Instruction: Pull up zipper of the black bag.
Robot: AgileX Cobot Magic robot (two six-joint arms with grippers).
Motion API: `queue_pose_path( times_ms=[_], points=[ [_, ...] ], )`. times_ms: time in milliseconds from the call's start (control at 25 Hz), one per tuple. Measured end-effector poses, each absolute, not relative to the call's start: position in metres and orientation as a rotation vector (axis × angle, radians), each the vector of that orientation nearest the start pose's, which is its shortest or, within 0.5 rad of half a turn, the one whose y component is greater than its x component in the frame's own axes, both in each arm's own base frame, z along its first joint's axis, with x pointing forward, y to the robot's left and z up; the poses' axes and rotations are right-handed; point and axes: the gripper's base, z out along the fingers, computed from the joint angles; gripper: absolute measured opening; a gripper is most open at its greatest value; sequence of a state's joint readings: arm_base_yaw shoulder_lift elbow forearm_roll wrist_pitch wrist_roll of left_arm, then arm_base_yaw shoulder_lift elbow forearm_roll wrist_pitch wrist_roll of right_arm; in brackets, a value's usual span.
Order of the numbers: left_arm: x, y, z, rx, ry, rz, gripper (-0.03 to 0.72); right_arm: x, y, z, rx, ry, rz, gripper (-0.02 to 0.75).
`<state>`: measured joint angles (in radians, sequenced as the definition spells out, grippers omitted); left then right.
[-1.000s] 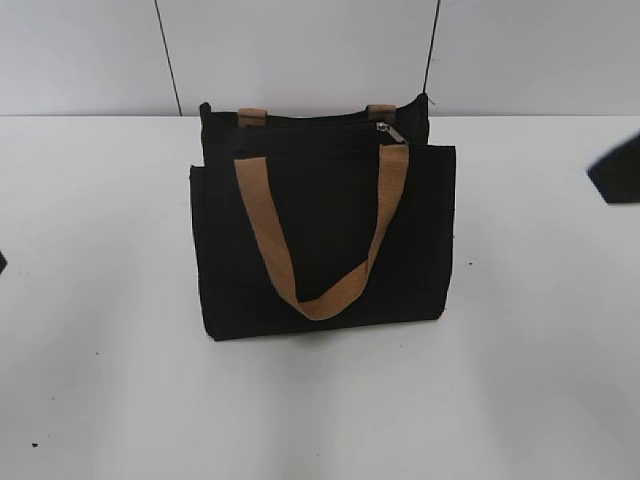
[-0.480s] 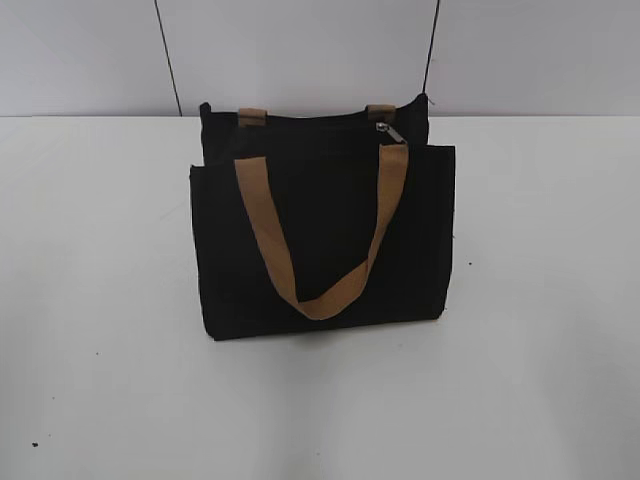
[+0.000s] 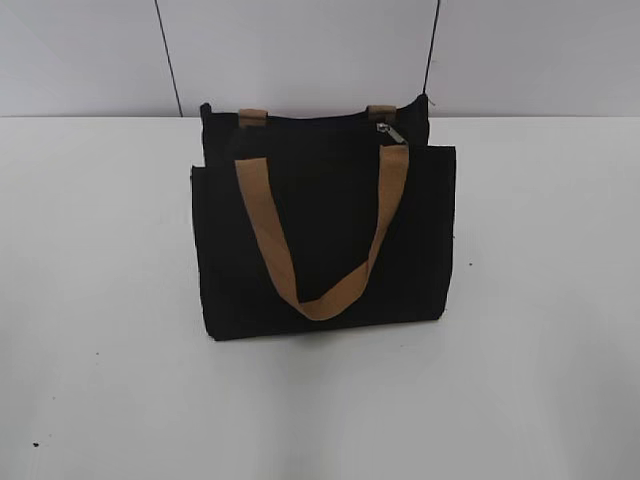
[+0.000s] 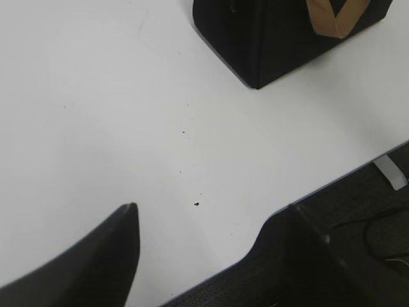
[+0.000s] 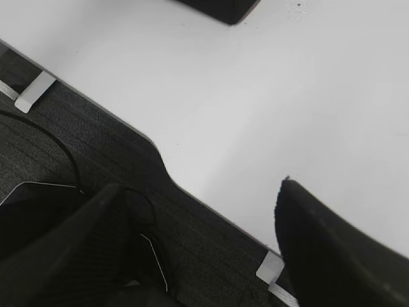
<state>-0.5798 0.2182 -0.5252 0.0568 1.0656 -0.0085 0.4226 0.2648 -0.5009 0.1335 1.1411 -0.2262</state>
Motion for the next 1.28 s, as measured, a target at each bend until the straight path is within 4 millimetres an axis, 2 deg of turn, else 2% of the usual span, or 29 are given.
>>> queue_pose_path(
  times_ms=[320, 520, 640, 880, 1000, 1280],
  points=[
    [0.025, -0.011, 0.282, 0.647, 2.156, -0.244, 0.478, 0.026, 0.023, 0.266, -0.746, 2.256, 0.264, 0.552],
    [0.025, -0.010, 0.282, 0.621, 2.160, -0.234, 0.470, 0.026, 0.024, 0.267, -0.738, 2.258, 0.268, 0.552],
    [0.022, -0.006, 0.283, 0.512, 2.155, -0.190, 0.469, 0.026, 0.023, 0.267, -0.670, 2.273, 0.261, 0.552],
    [0.012, 0.002, 0.284, 0.209, 2.129, -0.047, 0.469, 0.030, 0.016, 0.267, -0.357, 2.323, 0.138, 0.552],
    [0.003, 0.004, 0.284, 0.119, 2.085, -0.002, 0.465, 0.026, 0.013, 0.268, -0.236, 2.295, 0.082, 0.552],
    [-0.008, 0.005, 0.284, 0.050, 2.014, 0.033, 0.423, 0.005, 0.013, 0.270, -0.181, 2.150, 0.032, 0.552]
  ],
)
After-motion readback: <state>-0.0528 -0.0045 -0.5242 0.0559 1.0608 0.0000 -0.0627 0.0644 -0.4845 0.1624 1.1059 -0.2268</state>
